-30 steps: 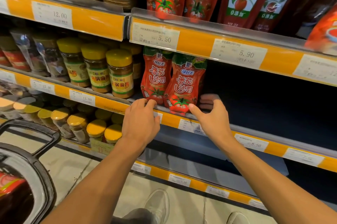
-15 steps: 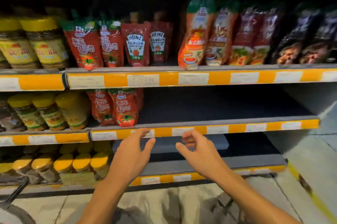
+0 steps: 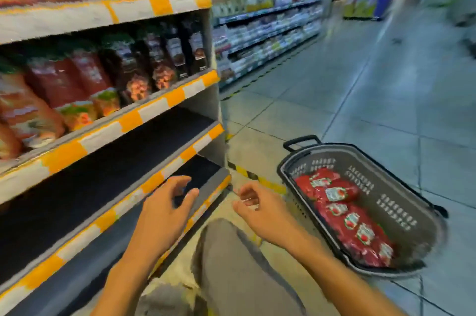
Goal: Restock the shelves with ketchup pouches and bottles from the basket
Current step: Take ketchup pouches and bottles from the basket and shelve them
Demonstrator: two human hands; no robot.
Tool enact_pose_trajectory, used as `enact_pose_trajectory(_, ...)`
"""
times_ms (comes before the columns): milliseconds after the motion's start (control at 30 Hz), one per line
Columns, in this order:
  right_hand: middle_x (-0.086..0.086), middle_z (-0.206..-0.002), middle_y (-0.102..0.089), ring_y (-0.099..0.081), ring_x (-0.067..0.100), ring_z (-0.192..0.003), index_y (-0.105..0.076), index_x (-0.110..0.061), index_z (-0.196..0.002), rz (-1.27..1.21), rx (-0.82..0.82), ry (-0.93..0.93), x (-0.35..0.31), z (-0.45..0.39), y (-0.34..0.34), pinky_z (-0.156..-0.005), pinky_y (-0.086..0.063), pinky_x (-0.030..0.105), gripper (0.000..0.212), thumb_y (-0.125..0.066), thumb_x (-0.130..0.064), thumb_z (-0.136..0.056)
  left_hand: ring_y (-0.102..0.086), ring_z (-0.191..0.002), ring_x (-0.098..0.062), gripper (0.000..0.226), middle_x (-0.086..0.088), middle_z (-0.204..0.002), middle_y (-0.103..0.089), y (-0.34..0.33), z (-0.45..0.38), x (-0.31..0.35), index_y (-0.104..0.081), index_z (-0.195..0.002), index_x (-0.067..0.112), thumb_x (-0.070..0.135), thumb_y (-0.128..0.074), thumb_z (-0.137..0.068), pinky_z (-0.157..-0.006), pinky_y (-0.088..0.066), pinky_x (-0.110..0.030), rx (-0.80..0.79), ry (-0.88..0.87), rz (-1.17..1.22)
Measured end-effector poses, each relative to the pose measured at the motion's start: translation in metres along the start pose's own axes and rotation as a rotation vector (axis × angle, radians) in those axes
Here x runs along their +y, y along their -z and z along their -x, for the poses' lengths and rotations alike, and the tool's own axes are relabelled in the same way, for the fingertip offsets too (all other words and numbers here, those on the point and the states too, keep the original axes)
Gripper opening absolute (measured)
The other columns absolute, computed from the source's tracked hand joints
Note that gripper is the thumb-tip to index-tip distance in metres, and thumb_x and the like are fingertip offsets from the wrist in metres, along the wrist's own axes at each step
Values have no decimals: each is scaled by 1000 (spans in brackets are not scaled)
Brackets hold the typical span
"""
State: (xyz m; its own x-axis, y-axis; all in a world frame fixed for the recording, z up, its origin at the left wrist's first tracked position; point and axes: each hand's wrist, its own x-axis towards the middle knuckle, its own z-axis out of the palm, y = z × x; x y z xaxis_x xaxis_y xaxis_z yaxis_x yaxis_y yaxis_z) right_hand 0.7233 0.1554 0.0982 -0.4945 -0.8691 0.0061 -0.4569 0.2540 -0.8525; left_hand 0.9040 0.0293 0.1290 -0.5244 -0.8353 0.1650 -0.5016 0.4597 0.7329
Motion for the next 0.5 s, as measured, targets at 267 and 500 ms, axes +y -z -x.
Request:
enact_pose_trajectory(267, -11, -96, -60, -63, 16, -95, -58, -23, -108, -3, 327, -358, 107, 30, 101, -88, -53, 38, 22, -66, -38, -93, -68, -100, -14, 18, 3, -104, -72, -160, -64, 88, -68, -110, 20, 25, -68, -93, -90, -52, -34, -369, -208, 71)
enact_pose_trajectory(500, -13, -83, -59, -60, 11, -80, -51, -32, -86, -26, 435, -629, 220, 23, 140, -79, -51, 36, 16, -66, -35, -91, -65, -101, -22, 22, -3, -107, -70, -308, -110, 114, -66, -111, 15, 30, -65, -95, -83, -46, -28, -691, -327, -109)
